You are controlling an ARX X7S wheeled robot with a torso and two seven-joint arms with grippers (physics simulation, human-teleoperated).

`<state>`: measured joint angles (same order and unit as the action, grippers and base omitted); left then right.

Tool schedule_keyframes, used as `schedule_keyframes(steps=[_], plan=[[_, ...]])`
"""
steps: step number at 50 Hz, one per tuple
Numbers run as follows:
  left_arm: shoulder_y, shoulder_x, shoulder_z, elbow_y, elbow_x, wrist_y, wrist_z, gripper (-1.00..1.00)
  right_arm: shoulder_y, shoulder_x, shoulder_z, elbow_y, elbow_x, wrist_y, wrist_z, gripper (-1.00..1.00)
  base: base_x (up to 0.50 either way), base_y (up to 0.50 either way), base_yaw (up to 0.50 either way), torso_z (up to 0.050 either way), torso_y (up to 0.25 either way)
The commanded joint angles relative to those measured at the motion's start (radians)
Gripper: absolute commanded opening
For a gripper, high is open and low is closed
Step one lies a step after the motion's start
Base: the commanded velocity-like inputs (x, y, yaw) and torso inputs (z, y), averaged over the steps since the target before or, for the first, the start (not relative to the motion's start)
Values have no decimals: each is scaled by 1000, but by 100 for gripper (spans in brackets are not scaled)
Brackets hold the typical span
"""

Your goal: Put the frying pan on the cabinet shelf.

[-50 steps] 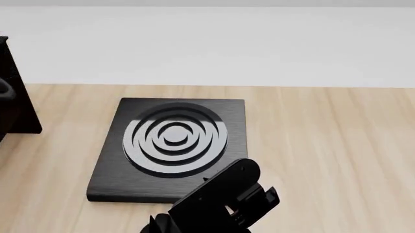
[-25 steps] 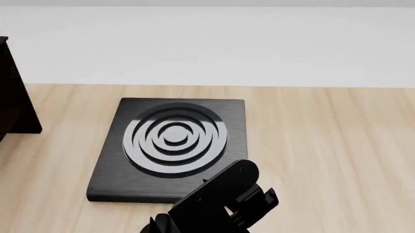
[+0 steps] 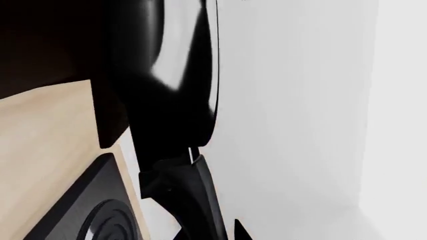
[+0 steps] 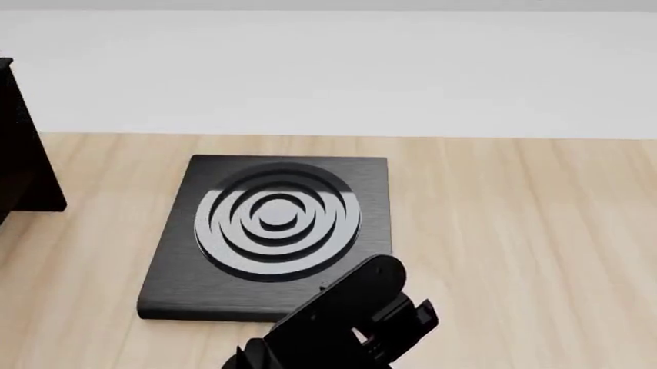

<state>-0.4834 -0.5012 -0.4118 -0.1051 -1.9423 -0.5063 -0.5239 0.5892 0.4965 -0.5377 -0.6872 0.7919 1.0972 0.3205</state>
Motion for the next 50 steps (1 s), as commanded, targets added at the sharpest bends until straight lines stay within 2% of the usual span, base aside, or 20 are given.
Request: schedule_keyframes(steps=[1,22,23,50], plan=[[12,-14,-5,-25,-62,17,55,-100,2,0,-13,10,-4,-7,-2,100,0,0,0,10,0],[37,-18,-2,-68,-56,10,86,-100,5,-1,-31,20,-3,-11,-3,100,1,1,0,0,0],[40,-19,-2,-65,-53,11,86,100,5,-1,-32,22,-4,-13,-4,100,0,3,0,0,0],[103,3,-24,33,-54,19,81,100,6,8,-29,17,9,-15,6,100,0,0,0,0,0]])
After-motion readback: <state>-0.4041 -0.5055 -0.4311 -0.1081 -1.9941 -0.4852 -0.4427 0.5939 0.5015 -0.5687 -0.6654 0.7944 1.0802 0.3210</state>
